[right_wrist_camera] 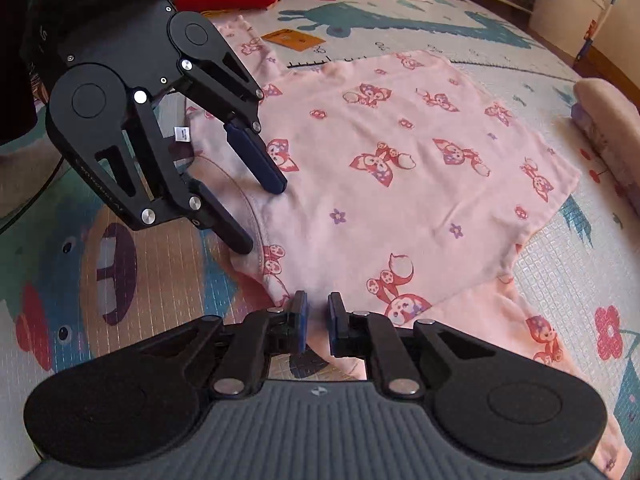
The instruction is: Fold clothes
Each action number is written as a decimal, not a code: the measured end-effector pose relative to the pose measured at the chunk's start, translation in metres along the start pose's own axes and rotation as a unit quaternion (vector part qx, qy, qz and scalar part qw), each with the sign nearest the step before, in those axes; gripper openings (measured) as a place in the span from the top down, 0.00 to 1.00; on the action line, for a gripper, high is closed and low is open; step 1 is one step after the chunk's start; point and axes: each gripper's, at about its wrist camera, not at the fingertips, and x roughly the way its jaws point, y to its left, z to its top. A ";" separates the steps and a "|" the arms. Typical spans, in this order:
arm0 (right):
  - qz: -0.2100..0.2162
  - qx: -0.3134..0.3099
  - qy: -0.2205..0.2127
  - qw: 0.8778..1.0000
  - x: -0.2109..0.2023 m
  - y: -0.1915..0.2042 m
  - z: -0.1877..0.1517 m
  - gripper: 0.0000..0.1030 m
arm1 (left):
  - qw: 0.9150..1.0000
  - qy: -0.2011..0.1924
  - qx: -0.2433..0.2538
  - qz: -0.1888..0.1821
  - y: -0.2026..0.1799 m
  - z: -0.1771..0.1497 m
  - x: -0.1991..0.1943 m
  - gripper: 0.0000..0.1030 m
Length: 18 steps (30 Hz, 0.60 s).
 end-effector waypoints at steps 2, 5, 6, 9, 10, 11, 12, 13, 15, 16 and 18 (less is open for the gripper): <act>0.007 0.039 -0.001 0.999 -0.003 -0.015 0.004 0.88 | 1.000 0.000 -0.013 -0.019 0.006 0.001 -0.003 0.57; -0.015 0.062 -0.016 0.998 -0.002 -0.035 0.015 0.87 | 0.999 -0.015 -0.049 -0.015 0.027 0.004 -0.011 0.57; -0.023 0.065 -0.025 0.997 0.000 -0.045 0.021 0.87 | 0.998 -0.020 -0.058 -0.005 0.037 0.007 -0.012 0.57; -0.043 0.094 -0.045 0.994 0.009 -0.080 0.032 0.87 | 0.995 -0.038 -0.090 0.031 0.076 0.019 -0.016 0.57; -0.046 0.117 -0.048 0.991 0.014 -0.094 0.029 0.87 | 0.993 -0.046 -0.099 0.047 0.091 0.023 -0.016 0.57; -0.050 0.140 -0.050 0.988 0.018 -0.108 0.027 0.87 | 0.990 -0.053 -0.111 0.062 0.107 0.025 -0.015 0.57; -0.054 0.163 -0.052 0.984 0.022 -0.121 0.024 0.87 | 0.987 -0.049 -0.131 0.075 0.124 0.025 -0.010 0.58; -0.057 0.186 -0.054 0.979 0.026 -0.135 0.021 0.87 | 0.984 -0.043 -0.152 0.088 0.141 0.025 -0.005 0.58; -0.048 0.229 -0.061 0.970 0.032 -0.158 0.011 0.89 | 0.977 -0.035 -0.185 0.101 0.166 0.019 0.001 0.66; -0.052 0.234 -0.062 0.969 0.030 -0.157 0.010 0.91 | 0.976 -0.037 -0.194 0.095 0.172 0.017 -0.002 0.66; -0.063 0.242 -0.062 0.966 0.024 -0.156 0.008 0.91 | 0.971 -0.043 -0.212 0.099 0.178 0.017 -0.012 0.66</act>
